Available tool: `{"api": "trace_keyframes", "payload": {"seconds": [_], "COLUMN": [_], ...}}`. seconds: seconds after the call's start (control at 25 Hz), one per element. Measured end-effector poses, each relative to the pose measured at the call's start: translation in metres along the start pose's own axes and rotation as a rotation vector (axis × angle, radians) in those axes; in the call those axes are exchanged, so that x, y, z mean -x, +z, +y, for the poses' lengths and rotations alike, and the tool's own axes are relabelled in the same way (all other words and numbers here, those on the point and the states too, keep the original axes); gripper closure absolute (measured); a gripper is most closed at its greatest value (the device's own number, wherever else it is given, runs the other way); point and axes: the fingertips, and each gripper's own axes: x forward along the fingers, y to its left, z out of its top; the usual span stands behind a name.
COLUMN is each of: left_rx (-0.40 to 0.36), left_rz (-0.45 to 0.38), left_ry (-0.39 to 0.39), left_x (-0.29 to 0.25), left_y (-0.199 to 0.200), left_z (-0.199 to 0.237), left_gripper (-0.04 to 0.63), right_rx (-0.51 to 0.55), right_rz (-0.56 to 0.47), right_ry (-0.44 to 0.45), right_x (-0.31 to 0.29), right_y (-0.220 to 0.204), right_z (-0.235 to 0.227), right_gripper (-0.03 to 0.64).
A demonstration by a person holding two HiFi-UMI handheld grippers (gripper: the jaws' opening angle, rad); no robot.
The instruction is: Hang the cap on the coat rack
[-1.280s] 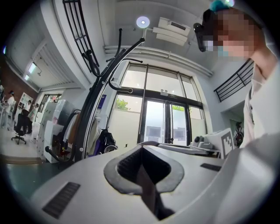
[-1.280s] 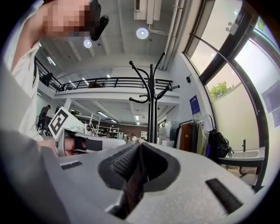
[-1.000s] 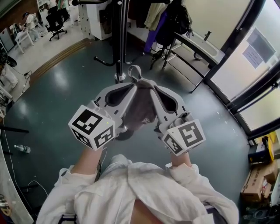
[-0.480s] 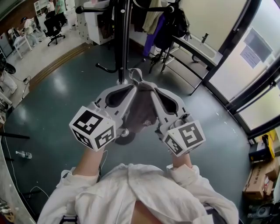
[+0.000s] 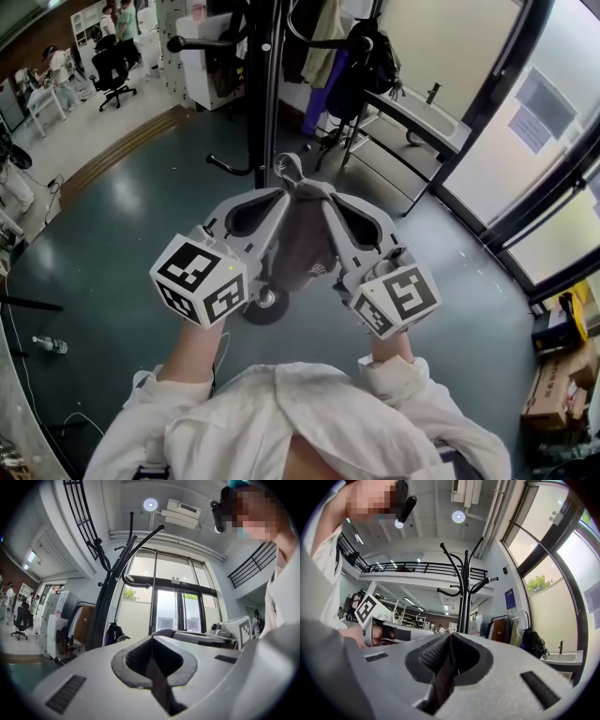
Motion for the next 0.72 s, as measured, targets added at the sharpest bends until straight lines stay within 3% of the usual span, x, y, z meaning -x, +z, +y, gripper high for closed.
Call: {"api": "trace_keyframes", "payload": {"seconds": [0.72], "left_rx": [-0.030], "left_rz": [0.005], "left_ry": [-0.042], "left_x": [-0.012], "left_y": [0.025], "left_z": [0.012], "left_gripper": [0.580], "right_rx": [0.052], "right_rz": [-0.061], "right_ry": [0.006], "right_x": [-0.017], "right_y": [0.039], "right_z": [-0.010], "right_gripper": [0.598]}}
